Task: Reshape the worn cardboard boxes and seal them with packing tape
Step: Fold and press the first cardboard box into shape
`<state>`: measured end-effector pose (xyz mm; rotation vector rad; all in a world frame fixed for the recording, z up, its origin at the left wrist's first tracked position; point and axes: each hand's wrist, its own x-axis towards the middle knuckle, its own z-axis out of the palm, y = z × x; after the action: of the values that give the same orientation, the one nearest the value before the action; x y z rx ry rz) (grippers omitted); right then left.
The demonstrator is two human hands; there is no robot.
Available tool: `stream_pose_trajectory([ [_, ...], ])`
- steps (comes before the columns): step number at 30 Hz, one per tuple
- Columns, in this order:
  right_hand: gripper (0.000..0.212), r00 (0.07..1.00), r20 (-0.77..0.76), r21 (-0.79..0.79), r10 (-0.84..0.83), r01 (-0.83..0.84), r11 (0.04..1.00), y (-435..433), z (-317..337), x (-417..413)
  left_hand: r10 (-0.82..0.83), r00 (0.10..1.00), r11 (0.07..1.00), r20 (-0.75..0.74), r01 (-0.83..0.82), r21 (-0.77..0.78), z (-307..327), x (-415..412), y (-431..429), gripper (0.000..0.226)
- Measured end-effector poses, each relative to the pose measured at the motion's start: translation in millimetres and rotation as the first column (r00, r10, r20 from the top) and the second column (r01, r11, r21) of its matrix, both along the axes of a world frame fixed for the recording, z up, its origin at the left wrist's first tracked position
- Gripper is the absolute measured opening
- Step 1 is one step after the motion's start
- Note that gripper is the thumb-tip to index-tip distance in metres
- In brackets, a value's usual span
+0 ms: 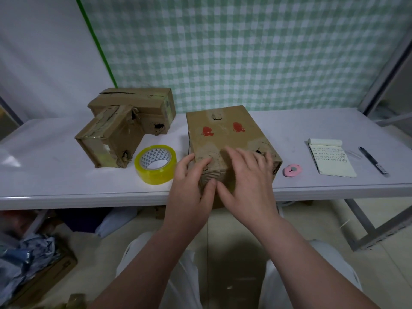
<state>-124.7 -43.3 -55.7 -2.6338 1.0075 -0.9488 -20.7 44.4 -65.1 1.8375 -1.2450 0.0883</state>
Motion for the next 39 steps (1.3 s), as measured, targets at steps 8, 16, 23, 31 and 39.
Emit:
stream_pose_trajectory([
  [8,0.040,0.997,0.073,-0.018,0.029,-0.028,0.999,-2,-3,-2,0.038,0.999,0.999,0.030,-0.037,-0.029,0,0,0,0.044],
  [16,0.044,1.000,-0.009,-0.075,0.000,0.000,0.997,0,-2,1,0.019,0.997,0.999,0.080,-0.022,0.034,-3,1,-1,0.047],
  [23,0.077,0.995,-0.096,-0.081,0.011,-0.019,0.997,7,0,6,0.033,0.999,0.996,-0.024,-0.035,-0.079,2,7,1,0.051],
  [31,0.067,0.987,-0.107,-0.224,0.123,-0.145,0.964,16,-10,17,0.121,0.989,0.976,0.087,-0.102,-0.191,-1,16,1,0.026],
  [39,0.061,0.995,-0.073,-0.218,0.071,-0.085,0.972,18,-8,24,0.124,0.992,0.955,0.033,-0.110,-0.277,-1,24,1,0.020],
])
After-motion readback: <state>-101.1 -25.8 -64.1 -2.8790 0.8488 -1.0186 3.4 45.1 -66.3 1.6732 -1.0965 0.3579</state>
